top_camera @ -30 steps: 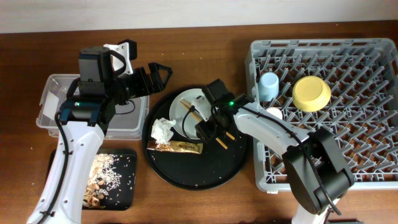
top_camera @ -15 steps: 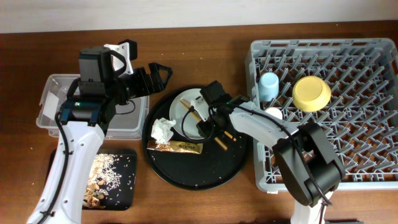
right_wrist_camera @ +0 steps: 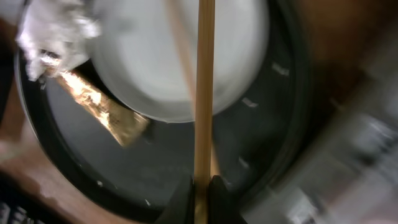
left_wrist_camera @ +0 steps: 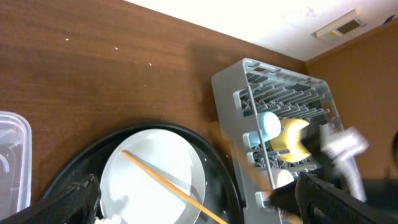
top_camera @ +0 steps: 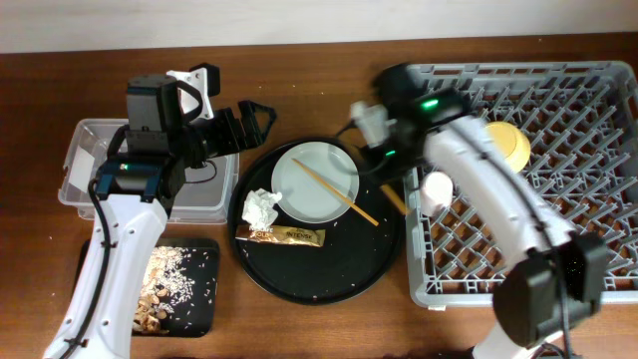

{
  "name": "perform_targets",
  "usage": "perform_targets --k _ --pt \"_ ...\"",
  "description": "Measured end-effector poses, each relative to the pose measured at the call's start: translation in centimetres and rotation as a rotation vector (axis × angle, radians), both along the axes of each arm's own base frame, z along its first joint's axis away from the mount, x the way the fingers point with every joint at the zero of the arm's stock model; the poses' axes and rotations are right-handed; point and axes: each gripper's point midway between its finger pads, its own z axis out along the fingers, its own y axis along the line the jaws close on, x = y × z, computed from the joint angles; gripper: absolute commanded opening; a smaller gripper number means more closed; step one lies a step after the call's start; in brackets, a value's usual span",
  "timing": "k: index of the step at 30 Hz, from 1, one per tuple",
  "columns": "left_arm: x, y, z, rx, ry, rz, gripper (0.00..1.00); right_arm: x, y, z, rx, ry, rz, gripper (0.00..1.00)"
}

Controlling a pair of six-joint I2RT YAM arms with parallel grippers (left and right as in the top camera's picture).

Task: Sort waste into correct bins and load items into the dishwasher rack
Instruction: 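Carry the chopstick right and drop it into the dish rack, then return the right gripper to the plate and grasp the second chopstick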

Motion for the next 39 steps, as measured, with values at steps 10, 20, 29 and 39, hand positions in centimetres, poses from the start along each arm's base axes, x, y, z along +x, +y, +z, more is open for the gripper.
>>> perform_targets --k 10,20,29,39 --pt "0.0 0.0 0.0 0.000 -0.001 0.000 0.99 2.5 -15.8 -0.4 -0.011 0.032 -0.432 0.05" --pt "0.0 0.0 0.0 0.000 -0.001 0.000 0.99 2.5 -16.2 -0.6 -0.009 0.037 -0.454 0.40" --pt "0.0 0.0 0.0 0.000 -0.001 0.000 0.99 1.5 -4.4 1.7 0.325 0.070 -0.168 0.79" --pt "0.0 0.0 0.0 0.000 -0.001 0.000 0.99 -1.9 5.6 -7.9 -0.242 0.032 0.261 0.66"
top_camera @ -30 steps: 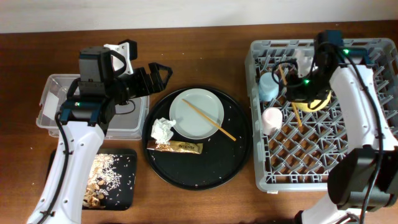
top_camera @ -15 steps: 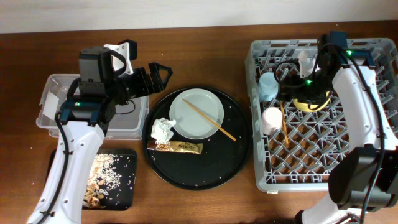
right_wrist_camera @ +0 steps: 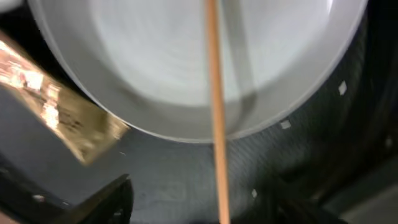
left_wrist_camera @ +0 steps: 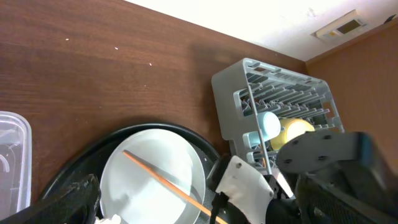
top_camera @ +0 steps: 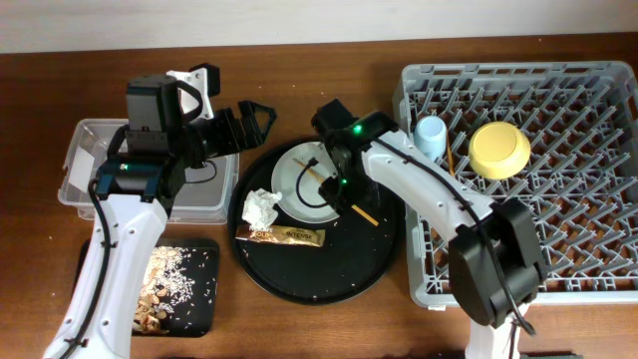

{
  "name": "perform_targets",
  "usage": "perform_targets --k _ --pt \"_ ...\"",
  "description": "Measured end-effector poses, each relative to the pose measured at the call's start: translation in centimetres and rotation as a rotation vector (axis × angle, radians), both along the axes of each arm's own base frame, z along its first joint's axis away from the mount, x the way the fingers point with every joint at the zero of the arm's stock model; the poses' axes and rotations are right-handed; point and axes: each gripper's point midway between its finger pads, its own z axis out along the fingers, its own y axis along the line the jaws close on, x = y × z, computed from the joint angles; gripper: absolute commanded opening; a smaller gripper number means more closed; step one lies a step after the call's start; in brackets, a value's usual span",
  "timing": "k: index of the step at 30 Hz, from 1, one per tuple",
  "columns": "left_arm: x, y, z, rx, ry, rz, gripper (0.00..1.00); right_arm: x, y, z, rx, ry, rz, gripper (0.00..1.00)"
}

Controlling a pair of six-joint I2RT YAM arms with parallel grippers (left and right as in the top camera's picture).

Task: Sort waste into correct bins and load items into the dishwasher rack
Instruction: 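Return the right gripper to the plate and grasp the second chopstick, then place the second chopstick into the dish rack with the right gripper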

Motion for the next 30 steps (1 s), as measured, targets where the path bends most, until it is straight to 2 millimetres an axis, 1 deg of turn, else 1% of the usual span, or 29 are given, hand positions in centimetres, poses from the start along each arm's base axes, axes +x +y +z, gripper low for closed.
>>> perform_targets --k 2,4,7,8,9,10,11,12,13,14,15,16,18,19,22,24,26,27,29,30 --pt "0.0 0.0 0.0 0.000 0.000 0.000 1.00 -0.7 -1.6 -0.1 -0.061 0.032 -0.017 0.65" --pt "0.0 0.0 0.0 0.000 0.000 0.000 0.99 -0.9 -2.5 -0.3 -0.086 0.049 -0.046 0.66" --pt "0.0 0.0 0.0 0.000 -0.002 0.000 0.99 -1.8 -3.1 -3.2 -0.103 0.065 -0.052 0.66" --pt "0.0 0.0 0.0 0.000 -0.002 0.000 0.99 -2.5 -3.6 -4.9 -0.113 0.079 -0.052 0.64" --pt "0.0 0.0 0.0 0.000 0.001 0.000 0.99 -3.1 -3.9 -5.8 -0.121 0.091 -0.052 0.55" --pt "0.0 0.0 0.0 0.000 0.000 0.000 0.99 -2.9 -3.8 -6.4 -0.112 0.075 -0.053 0.47" --pt "0.0 0.0 0.0 0.000 0.000 0.000 0.99 -2.7 -3.8 -7.1 -0.103 0.059 -0.057 0.47" --pt "0.0 0.0 0.0 0.000 -0.001 0.000 1.00 -2.5 -3.6 -7.4 -0.091 0.044 -0.057 0.45" --pt "0.0 0.0 0.0 0.000 0.000 0.000 0.99 -2.5 -3.5 -7.4 -0.085 0.036 -0.057 0.39" --pt "0.0 0.0 0.0 0.000 0.000 0.000 0.99 -2.4 -3.5 -7.4 -0.081 0.030 -0.055 0.27" --pt "0.0 0.0 0.0 0.000 0.000 0.000 0.99 -2.2 -3.4 -7.4 -0.074 0.021 -0.055 0.19" --pt "0.0 0.0 0.0 0.000 0.000 0.000 0.99 -2.1 -3.3 -7.4 -0.073 0.016 -0.060 0.14" --pt "0.0 0.0 0.0 0.000 0.000 0.000 0.99 -2.1 -3.4 -7.4 -0.077 0.015 -0.062 0.12" --pt "0.0 0.0 0.0 0.000 0.000 0.000 0.99 -2.2 -3.5 -7.4 -0.080 0.019 -0.064 0.05" --pt "0.0 0.0 0.0 0.000 0.000 0.000 0.99 -2.7 -3.7 -7.3 -0.090 0.039 -0.065 0.04" --pt "0.0 0.0 0.0 0.000 0.000 0.000 0.99 -3.1 -3.9 -7.1 -0.101 0.060 -0.064 0.04" --pt "0.0 0.0 0.0 0.000 0.000 0.000 0.99 -3.1 -3.9 -5.9 -0.112 0.077 -0.065 0.04" --pt "0.0 0.0 0.0 0.000 -0.001 0.000 0.99 -2.7 -3.7 -4.8 -0.107 0.070 -0.066 0.04" --pt "0.0 0.0 0.0 0.000 0.000 0.000 0.99 -1.7 -3.0 -1.8 -0.076 0.029 -0.068 0.04" --pt "0.0 0.0 0.0 0.000 0.000 0.000 0.99 -0.7 -2.8 1.1 -0.029 -0.039 -0.079 0.04"
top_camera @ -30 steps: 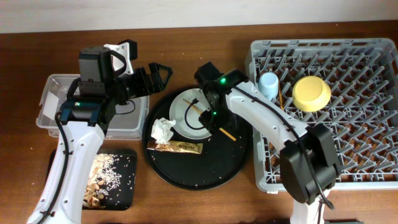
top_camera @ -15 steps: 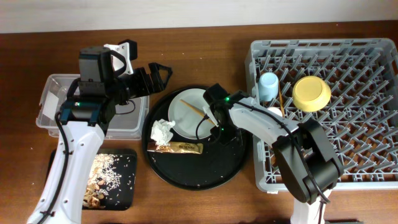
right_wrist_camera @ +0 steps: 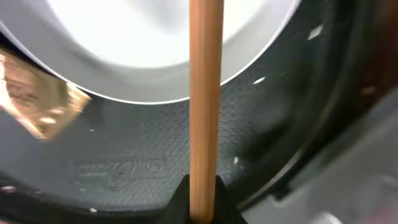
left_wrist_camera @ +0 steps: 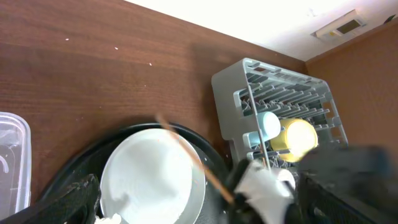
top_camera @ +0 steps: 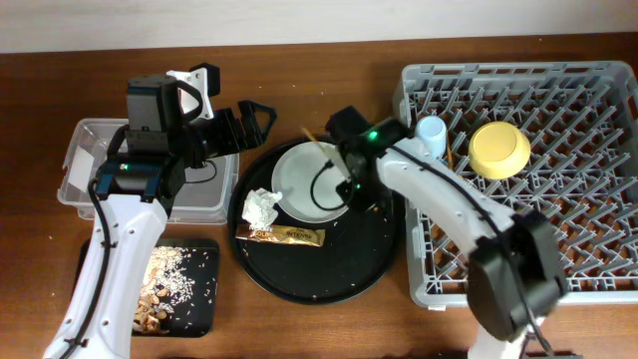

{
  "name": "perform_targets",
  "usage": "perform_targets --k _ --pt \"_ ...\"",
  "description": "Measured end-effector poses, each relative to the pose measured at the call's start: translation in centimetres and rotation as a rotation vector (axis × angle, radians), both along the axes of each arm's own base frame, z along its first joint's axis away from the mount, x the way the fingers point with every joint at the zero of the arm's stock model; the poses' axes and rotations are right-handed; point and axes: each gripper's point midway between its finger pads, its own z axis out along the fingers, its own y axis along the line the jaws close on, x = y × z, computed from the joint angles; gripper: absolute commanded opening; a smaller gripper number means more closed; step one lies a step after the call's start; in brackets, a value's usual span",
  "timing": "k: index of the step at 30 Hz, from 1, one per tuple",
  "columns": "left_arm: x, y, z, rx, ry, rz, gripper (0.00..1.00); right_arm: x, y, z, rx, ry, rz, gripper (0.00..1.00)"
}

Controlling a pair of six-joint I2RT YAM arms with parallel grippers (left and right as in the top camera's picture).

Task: Sort waste into correct bins and load items into the dishwasher rack
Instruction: 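Place the second chopstick into the dish rack with the right gripper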

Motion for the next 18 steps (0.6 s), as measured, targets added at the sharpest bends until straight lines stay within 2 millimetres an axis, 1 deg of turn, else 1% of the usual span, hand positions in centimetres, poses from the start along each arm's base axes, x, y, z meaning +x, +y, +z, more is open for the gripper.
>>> perform_targets --k 1,2,3,4,5,6,7,8,12,13,14,16,18 --pt "0.0 0.0 0.0 0.000 0.000 0.000 0.99 0.6 -0.4 1.6 0.027 -0.038 -0.025 0.04" --pt "0.0 0.0 0.0 0.000 0.000 0.000 0.99 1.6 -2.5 3.4 0.050 -0.078 -0.092 0.04" --pt "0.0 0.0 0.0 0.000 0.000 0.000 0.99 2.0 -4.1 4.0 0.055 -0.082 -0.144 0.04" --pt "0.0 0.0 0.0 0.000 0.000 0.000 0.99 2.5 -7.0 4.5 0.052 -0.079 -0.231 0.04" --pt "0.0 0.0 0.0 0.000 0.000 0.000 0.99 2.9 -9.9 4.6 0.043 -0.065 -0.315 0.04" --pt "0.0 0.0 0.0 0.000 0.000 0.000 0.99 2.8 -12.2 4.5 0.045 -0.041 -0.386 0.04" --pt "0.0 0.0 0.0 0.000 -0.001 0.000 0.99 2.8 -14.1 4.5 0.050 -0.030 -0.443 0.04" --pt "0.0 0.0 0.0 0.000 0.000 0.000 0.99 2.9 -15.3 4.5 0.056 -0.027 -0.479 0.04" --pt "0.0 0.0 0.0 0.000 0.000 0.000 0.99 3.0 -18.5 4.5 0.068 -0.024 -0.606 0.04" --pt "0.0 0.0 0.0 0.000 0.000 0.000 0.99 3.0 -18.8 4.5 0.068 -0.024 -0.615 0.05" --pt "0.0 0.0 0.0 0.000 0.000 0.000 0.99 3.0 -18.8 4.5 0.070 -0.024 -0.621 0.23" --pt "0.0 0.0 0.0 0.000 0.000 0.000 0.99 3.0 -18.8 4.5 0.074 -0.023 -0.628 0.31" --pt "0.0 0.0 0.0 0.000 0.000 0.000 0.99 3.0 -18.7 4.5 0.075 -0.022 -0.632 0.32"
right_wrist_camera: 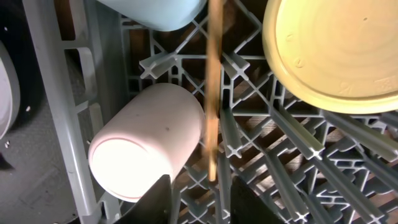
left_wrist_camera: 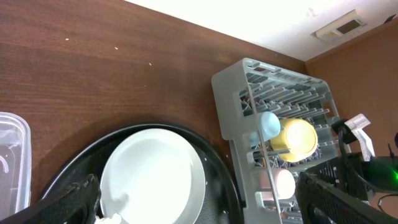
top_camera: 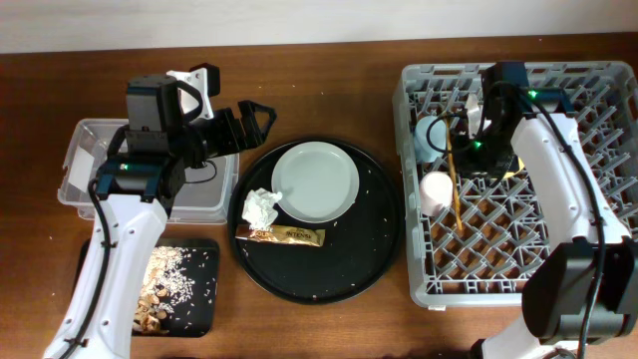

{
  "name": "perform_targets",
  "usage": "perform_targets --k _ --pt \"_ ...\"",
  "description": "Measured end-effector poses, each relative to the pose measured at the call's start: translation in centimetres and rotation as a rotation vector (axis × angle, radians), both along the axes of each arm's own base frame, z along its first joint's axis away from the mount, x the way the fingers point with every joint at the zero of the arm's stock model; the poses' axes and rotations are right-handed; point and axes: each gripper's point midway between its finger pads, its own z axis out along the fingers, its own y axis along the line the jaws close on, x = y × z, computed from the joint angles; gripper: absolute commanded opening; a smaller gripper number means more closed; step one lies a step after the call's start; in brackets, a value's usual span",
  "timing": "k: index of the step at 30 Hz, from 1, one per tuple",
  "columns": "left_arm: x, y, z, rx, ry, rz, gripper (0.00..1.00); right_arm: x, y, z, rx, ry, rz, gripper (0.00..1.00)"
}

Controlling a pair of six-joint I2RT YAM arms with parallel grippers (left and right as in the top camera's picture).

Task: Sort waste into correct bins and load items into the dishwasher rack
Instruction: 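Place the second chopstick into the dish rack with the right gripper, then grasp the white plate rim with the right gripper and lift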

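Observation:
A wooden chopstick [top_camera: 454,184] lies lengthwise in the grey dishwasher rack [top_camera: 598,269], next to a pink cup [top_camera: 436,192]. My right gripper [top_camera: 469,138] hovers over it, open. In the right wrist view the chopstick [right_wrist_camera: 214,93] is blurred and free of the fingers [right_wrist_camera: 158,200]. Also in the rack are a blue cup [top_camera: 431,135] and a yellow bowl [right_wrist_camera: 336,56]. On the round black tray [top_camera: 379,249] are a white plate [top_camera: 315,181], crumpled paper [top_camera: 261,208] and a gold wrapper [top_camera: 281,235]. My left gripper [top_camera: 254,118] is open above the tray's left rim.
A clear plastic bin [top_camera: 80,170] stands at the left, under the left arm. A small black tray [top_camera: 199,299] with food scraps sits in front of it. Crumbs dot the round tray. The rack fills the right side of the table.
My right gripper was shut on the chopstick beside the plate. It is now over the rack and open, with the chopstick among the rack's tines. The left arm has not moved.
My right gripper held one chopstick near the rack's left edge while a second lay across the plate. It then stood open over the plate and that second chopstick, then shut on it and lifted it. Now the plate is bare and the chopstick is in the rack.

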Motion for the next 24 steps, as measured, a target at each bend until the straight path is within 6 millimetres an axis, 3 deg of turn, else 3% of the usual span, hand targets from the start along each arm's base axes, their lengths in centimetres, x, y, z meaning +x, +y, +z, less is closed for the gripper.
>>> perform_targets --k 4,6,7,10,14,16,19,24 --pt "0.0 0.0 0.0 0.000 0.000 0.000 0.99 0.0 0.0 0.0 0.002 0.000 0.001 0.32" --pt "0.0 0.0 0.0 0.000 0.000 0.000 0.99 0.0 1.4 0.1 0.084 -0.003 0.009 0.32" --pt "0.0 0.0 0.0 0.000 0.000 0.000 0.99 0.1 2.7 0.4 0.159 -0.009 0.024 0.36" --pt "0.0 0.0 0.0 0.000 0.000 0.000 0.99 0.1 9.3 2.2 0.446 -0.047 0.185 0.40" --pt "0.0 0.0 0.0 0.000 0.000 0.000 1.00 0.6 16.9 2.6 0.452 -0.110 0.318 0.40" --pt "0.0 0.0 0.0 0.000 0.000 0.000 0.99 1.2 18.0 1.1 0.319 -0.118 0.252 0.40" --pt "0.0 0.0 0.0 0.000 0.000 0.000 0.99 2.0 19.3 -3.4 0.130 -0.094 0.157 0.40" --pt "0.0 0.0 0.0 0.000 0.000 0.000 1.00 2.7 18.9 -9.5 0.000 -0.034 0.094 0.40"
